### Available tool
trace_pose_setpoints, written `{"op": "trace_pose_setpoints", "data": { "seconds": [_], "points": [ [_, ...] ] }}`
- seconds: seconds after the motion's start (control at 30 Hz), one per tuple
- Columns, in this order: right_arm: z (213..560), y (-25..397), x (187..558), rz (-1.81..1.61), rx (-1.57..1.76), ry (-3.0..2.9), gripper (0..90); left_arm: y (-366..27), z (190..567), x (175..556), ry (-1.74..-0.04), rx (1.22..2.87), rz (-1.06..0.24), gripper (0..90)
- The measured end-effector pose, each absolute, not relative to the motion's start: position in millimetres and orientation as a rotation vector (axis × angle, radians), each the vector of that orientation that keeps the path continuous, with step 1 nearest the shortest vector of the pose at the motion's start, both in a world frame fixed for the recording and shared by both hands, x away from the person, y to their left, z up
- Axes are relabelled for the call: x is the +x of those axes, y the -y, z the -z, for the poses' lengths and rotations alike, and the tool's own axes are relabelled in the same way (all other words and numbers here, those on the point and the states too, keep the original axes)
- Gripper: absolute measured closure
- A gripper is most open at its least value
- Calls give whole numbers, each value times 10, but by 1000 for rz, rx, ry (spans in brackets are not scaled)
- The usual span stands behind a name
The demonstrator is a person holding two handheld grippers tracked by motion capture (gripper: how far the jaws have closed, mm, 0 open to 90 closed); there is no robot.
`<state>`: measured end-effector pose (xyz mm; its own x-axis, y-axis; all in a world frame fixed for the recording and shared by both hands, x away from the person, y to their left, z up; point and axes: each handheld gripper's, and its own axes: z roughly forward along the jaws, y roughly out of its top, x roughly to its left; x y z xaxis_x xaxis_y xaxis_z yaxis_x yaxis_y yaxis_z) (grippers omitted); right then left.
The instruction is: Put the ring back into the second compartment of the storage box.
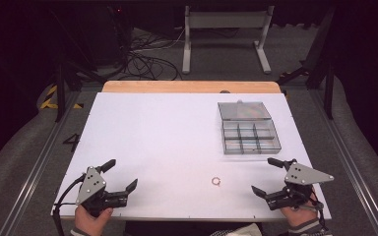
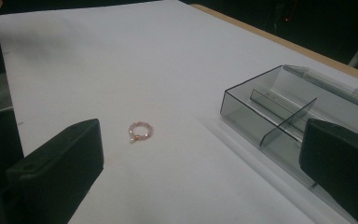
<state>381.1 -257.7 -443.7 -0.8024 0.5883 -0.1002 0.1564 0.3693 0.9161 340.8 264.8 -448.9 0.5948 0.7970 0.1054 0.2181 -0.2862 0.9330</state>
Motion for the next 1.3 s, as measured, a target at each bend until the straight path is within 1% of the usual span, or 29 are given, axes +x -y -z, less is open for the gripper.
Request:
{"op": "trace_pose_setpoints", "data": {
  "seconds": [0.27,0.4,0.83,1.3],
  "points": [
    [4426,2573,3801,-1436,638,-2222,5,-2653,4489,3419,-834,1802,-685,50],
    [4421,2560,3789,-1433,635,-2222,5,-2659,4485,3412,-819,1797,-678,47],
    [4406,2553,3789,-1406,633,-2232,9,-2610,4476,3384,-804,1812,-741,39],
    [4309,2419,3889,-1404,631,-2260,27,-2619,4479,3388,-822,1801,-734,37]
  ]
}}
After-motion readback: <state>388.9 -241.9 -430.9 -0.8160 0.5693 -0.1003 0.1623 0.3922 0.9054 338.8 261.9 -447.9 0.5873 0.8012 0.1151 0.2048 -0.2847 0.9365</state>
